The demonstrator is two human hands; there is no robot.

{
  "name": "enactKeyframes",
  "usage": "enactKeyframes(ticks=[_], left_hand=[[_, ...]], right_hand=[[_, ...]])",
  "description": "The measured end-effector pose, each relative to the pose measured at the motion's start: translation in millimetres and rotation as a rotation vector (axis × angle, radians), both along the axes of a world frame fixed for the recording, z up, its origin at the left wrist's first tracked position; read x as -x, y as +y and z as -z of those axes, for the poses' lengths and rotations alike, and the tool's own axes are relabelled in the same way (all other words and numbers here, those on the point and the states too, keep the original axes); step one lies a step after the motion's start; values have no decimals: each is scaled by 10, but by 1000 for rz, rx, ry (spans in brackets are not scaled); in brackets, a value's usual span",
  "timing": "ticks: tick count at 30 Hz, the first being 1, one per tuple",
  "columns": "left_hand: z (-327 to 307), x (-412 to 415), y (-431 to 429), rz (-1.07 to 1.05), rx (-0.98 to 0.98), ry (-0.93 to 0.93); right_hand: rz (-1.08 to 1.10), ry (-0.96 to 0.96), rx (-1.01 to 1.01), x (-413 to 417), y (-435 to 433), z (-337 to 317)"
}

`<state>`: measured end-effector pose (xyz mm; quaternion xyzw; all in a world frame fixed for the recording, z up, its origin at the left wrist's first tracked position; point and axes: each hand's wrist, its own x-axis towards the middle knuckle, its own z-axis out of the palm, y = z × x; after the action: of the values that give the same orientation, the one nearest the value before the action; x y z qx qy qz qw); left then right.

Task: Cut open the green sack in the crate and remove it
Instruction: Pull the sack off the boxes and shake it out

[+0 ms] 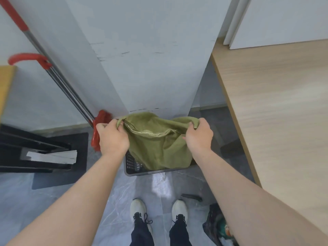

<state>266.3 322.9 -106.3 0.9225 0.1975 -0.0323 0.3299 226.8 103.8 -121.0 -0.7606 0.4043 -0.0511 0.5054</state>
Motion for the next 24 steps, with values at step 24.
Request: enactKeyframes(ticks=[24], left_hand=[[-1559,-88,-207,22,46,-71]], right_hand=[[62,-314,-126,-36,-213,-1395]])
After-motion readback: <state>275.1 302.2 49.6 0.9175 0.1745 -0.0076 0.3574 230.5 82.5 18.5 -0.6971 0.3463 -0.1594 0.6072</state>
